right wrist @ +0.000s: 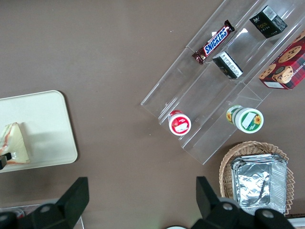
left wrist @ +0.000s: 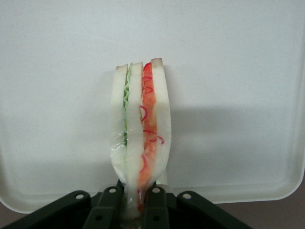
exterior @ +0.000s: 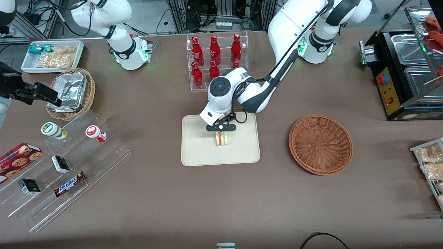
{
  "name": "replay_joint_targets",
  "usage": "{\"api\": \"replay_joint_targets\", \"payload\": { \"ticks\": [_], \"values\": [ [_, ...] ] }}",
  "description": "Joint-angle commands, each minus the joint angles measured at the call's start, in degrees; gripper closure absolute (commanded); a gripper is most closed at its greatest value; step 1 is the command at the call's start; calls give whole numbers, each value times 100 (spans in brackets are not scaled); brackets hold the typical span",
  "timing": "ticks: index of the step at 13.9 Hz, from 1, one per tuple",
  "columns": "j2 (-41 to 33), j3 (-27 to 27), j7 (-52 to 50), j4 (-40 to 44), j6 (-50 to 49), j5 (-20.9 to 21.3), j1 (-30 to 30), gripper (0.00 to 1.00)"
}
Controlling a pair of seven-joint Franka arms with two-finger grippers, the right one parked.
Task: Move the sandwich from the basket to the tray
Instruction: 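Lower the sandwich onto the tray and open the left gripper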
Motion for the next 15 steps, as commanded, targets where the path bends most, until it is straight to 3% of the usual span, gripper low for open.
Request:
{"api": "replay_joint_targets", "payload": {
  "ticks": [1,2,3,5,11,15],
  "values": [
    [119,21,54,107,-40,114,-84,76],
    [119,21,54,107,-66,114,-76,49],
    [101,38,45,107,-101,114,-76,9],
    [-82,56,36,107,-450,114,-23,1],
    [-1329,65,-244,107,-1769,35,591,1],
    [-2164,56,-227,72,-2745,44,1372,1]
  ]
}}
